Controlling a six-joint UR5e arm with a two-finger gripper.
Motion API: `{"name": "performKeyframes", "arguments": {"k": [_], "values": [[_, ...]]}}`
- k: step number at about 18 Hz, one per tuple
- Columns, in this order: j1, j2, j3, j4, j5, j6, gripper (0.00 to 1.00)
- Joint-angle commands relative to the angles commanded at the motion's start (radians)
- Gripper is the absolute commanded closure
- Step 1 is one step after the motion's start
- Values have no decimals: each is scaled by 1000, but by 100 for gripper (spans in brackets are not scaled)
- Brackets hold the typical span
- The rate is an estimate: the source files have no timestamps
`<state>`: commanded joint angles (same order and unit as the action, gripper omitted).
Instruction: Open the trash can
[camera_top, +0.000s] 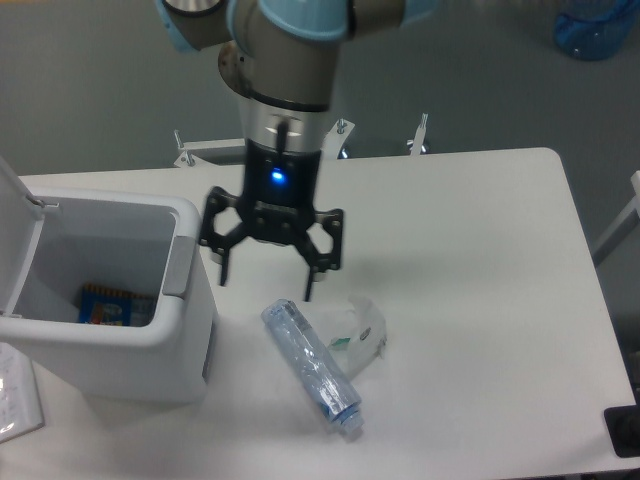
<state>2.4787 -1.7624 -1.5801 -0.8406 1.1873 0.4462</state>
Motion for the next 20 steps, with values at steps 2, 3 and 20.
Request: {"name": "performKeyframes", "arguments": {"k": [2, 3, 20], "values": [[8, -41, 35, -6, 2, 25, 0], [8, -69, 54, -5, 5, 26, 0], [78, -292, 245, -291, 412, 642, 0]]}}
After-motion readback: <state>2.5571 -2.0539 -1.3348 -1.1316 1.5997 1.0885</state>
